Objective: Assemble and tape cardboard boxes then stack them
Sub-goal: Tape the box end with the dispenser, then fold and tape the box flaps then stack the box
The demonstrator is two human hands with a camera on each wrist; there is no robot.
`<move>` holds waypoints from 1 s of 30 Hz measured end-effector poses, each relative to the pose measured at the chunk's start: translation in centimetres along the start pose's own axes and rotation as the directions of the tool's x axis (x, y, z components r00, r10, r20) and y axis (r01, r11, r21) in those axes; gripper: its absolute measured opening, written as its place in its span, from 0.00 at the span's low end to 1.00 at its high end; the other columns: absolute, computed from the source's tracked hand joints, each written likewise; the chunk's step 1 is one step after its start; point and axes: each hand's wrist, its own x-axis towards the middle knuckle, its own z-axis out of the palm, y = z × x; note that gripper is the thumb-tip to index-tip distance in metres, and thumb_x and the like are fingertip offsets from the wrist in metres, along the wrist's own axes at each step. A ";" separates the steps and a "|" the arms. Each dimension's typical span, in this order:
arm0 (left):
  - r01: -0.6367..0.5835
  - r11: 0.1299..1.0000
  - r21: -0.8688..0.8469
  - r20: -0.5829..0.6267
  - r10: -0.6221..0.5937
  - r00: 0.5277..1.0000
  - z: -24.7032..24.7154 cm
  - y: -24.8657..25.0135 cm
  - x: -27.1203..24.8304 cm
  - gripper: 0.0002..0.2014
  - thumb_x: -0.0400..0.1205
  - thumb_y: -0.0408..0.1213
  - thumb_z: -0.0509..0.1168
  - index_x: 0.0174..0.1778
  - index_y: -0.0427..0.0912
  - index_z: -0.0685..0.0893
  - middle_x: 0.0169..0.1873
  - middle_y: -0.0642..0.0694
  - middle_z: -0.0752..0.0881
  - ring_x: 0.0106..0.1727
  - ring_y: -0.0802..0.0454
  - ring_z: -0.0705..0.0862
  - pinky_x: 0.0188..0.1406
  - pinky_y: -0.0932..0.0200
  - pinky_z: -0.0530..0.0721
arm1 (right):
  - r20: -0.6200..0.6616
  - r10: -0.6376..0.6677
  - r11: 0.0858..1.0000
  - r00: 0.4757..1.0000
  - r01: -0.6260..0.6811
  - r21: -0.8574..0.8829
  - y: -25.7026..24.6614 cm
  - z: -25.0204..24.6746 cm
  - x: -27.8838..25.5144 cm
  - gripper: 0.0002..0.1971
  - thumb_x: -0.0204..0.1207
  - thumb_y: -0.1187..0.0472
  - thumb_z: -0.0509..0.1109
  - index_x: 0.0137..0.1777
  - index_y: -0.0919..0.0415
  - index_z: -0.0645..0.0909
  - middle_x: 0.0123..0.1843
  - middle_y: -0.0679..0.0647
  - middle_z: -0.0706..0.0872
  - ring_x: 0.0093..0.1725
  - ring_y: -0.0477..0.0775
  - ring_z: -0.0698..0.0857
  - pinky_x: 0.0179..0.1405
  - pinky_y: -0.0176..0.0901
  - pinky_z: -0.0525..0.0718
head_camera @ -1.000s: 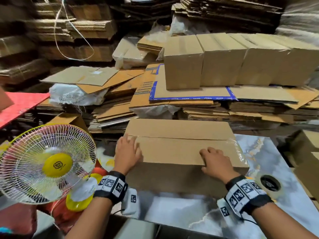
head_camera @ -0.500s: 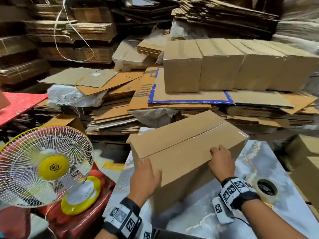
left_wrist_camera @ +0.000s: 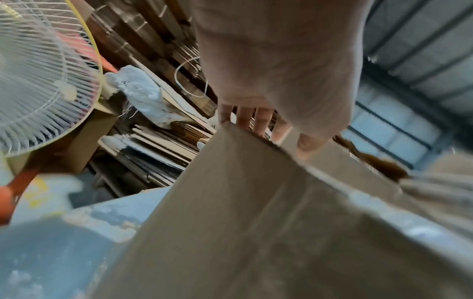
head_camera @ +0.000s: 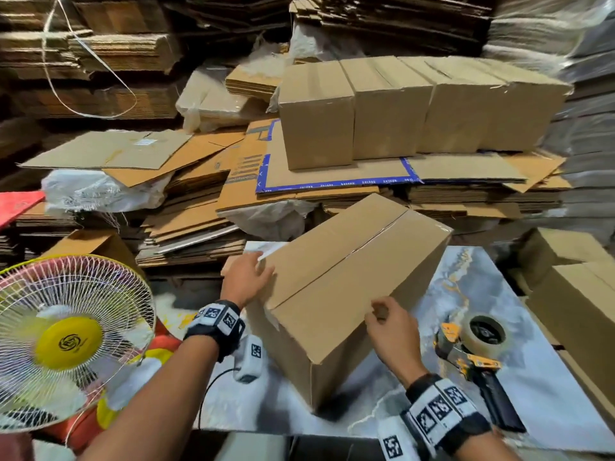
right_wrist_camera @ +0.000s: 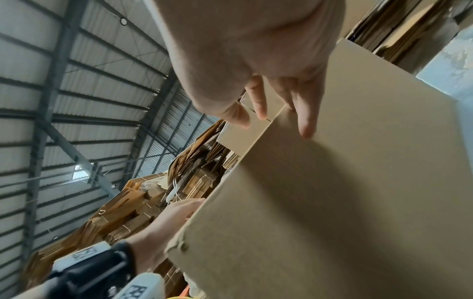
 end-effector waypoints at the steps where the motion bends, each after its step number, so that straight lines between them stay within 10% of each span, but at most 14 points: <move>1: -0.016 0.999 0.047 0.010 0.015 1.000 0.2 0.0 0.1 0.28 0.86 0.53 0.65 0.78 0.39 0.77 0.70 0.37 0.82 0.71 0.40 0.79 0.67 0.48 0.77 | 0.058 -0.010 0.999 0.998 0.008 0.032 0.2 0.2 -0.2 0.17 0.81 0.58 0.72 0.68 0.52 0.80 0.63 0.50 0.87 0.59 0.54 0.85 0.59 0.47 0.80; 5: -0.030 0.978 0.206 0.113 0.006 0.994 0.8 0.9 -1.5 0.32 0.85 0.60 0.62 0.80 0.43 0.72 0.74 0.39 0.80 0.72 0.39 0.79 0.66 0.45 0.79 | 0.134 -0.019 0.989 0.991 -0.001 0.150 1.7 -0.2 0.6 0.31 0.77 0.61 0.74 0.79 0.52 0.69 0.79 0.51 0.74 0.82 0.55 0.69 0.80 0.58 0.72; 12: 0.026 0.999 0.028 -0.055 -0.024 0.998 4.4 2.3 -8.3 0.32 0.79 0.60 0.57 0.70 0.40 0.78 0.56 0.33 0.79 0.60 0.31 0.79 0.56 0.42 0.78 | 0.090 0.133 0.978 0.987 -0.146 0.148 3.1 -1.5 2.8 0.27 0.83 0.54 0.72 0.78 0.53 0.66 0.68 0.54 0.84 0.65 0.60 0.85 0.67 0.55 0.83; 23: 0.055 0.988 0.142 -0.115 -0.039 0.993 7.3 6.7 -8.6 0.22 0.84 0.51 0.62 0.66 0.39 0.76 0.56 0.34 0.77 0.58 0.32 0.77 0.50 0.43 0.77 | 0.197 0.140 0.895 0.970 -0.209 0.395 3.6 -3.8 7.2 0.23 0.79 0.69 0.69 0.69 0.47 0.71 0.61 0.55 0.89 0.58 0.57 0.89 0.63 0.58 0.87; 30: -0.146 0.952 0.271 -0.070 0.170 0.983 7.5 8.9 -8.8 0.29 0.86 0.48 0.64 0.80 0.36 0.69 0.78 0.27 0.69 0.80 0.29 0.66 0.77 0.28 0.67 | 0.192 0.180 0.851 0.965 -0.251 0.462 6.9 -3.3 7.4 0.22 0.85 0.59 0.68 0.78 0.54 0.72 0.64 0.54 0.87 0.62 0.56 0.87 0.67 0.58 0.84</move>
